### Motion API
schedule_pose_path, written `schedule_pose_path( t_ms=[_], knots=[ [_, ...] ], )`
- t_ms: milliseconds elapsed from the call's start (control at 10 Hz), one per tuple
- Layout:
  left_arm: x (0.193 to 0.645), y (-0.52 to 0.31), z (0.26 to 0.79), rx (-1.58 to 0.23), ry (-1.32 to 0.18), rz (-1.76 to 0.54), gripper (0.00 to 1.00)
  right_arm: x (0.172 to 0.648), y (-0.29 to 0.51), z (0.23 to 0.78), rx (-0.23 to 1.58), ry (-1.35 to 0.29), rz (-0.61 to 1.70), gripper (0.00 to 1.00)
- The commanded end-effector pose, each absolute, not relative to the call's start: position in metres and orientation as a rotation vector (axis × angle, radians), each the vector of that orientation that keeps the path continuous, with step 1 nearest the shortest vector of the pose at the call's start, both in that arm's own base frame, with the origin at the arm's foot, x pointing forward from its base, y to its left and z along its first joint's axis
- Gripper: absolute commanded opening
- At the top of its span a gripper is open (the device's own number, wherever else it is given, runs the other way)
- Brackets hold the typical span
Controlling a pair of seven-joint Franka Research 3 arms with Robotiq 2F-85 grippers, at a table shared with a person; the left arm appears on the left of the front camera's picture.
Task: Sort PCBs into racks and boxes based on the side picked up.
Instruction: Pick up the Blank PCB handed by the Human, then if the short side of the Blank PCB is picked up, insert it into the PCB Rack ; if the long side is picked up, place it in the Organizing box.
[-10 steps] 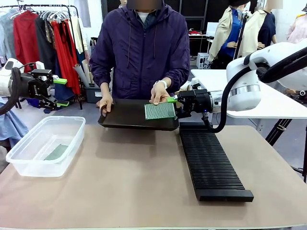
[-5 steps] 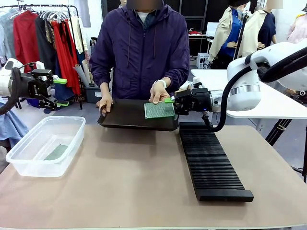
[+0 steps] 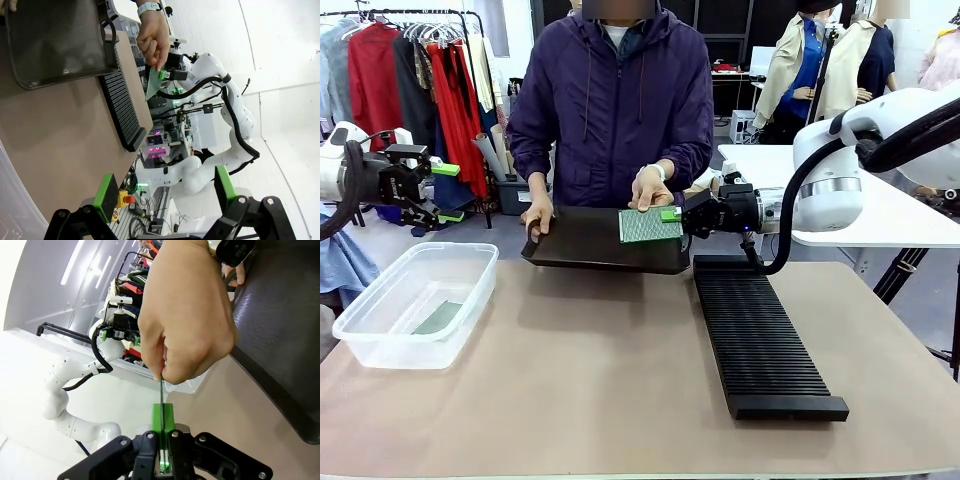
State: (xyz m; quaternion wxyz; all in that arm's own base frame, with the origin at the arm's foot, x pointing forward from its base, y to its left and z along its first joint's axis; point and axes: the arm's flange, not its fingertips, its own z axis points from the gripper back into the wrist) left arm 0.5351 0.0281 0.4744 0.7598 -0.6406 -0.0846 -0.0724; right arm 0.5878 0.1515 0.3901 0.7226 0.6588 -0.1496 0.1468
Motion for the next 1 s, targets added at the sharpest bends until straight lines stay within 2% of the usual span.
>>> schedule_pose_path(
  t_ms=[0,900],
  knots=[
    [0.5348,0.0288,0.4751,-1.388,-0.183,-0.154,1.00,0.5913,0.1599,0.3928,1.456,-0.351,0.318,0.00],
    [0.5348,0.0288,0.4751,-1.388,-0.183,-0.154,1.00,0.5876,0.1523,0.3901,1.455,-0.329,0.325,0.00]
  ],
)
